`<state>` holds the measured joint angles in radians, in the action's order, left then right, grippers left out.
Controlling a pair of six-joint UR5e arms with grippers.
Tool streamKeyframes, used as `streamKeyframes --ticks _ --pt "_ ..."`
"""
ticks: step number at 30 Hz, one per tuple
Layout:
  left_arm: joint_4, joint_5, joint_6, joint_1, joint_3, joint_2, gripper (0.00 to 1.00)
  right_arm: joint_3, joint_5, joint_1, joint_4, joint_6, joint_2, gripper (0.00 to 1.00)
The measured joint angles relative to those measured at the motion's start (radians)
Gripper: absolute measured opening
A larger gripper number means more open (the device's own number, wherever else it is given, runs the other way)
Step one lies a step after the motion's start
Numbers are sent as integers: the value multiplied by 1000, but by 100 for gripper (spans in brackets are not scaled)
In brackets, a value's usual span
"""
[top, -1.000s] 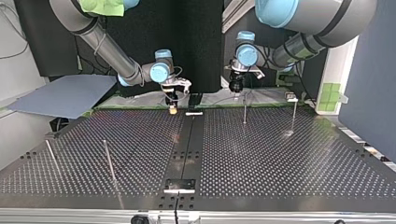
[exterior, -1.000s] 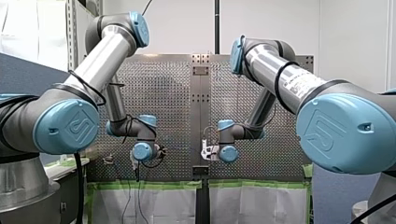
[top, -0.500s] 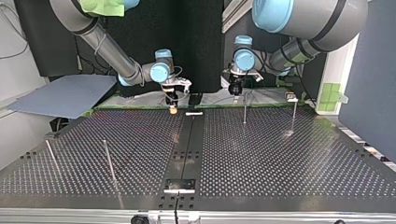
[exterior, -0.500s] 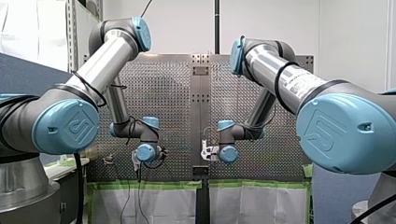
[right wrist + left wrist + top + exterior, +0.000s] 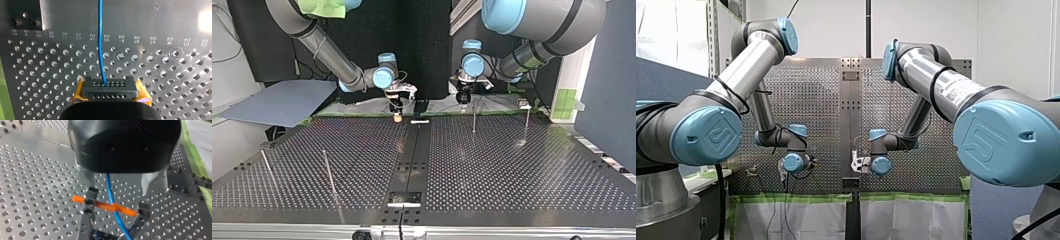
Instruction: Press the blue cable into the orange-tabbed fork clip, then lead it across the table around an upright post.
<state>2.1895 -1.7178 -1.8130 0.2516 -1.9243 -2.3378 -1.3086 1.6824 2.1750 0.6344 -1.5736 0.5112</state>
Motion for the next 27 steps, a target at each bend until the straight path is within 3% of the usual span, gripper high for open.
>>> streamKeyframes --ticks 2,3,5,6,7,8,27 --pt "-1 -3 9 0 0 0 56 1 -1 0 -1 0 -1 0" --pt "-1 -5 14 1 1 0 56 1 -1 0 -1 0 -1 0" --pt "-4 -9 27 3 1 0 20 2 -2 0 -2 0 -2 0" --pt "-6 -11 33 4 1 0 20 2 -2 0 -2 0 -2 0" --pt "-8 -15 41 5 1 1 5 2 -2 0 -2 0 -2 0" --pt "-9 -19 47 6 1 1 0 2 -2 0 -2 0 -2 0" --pt "-8 -32 54 17 0 3 0 12 -4 11 -8 1 -4 0"
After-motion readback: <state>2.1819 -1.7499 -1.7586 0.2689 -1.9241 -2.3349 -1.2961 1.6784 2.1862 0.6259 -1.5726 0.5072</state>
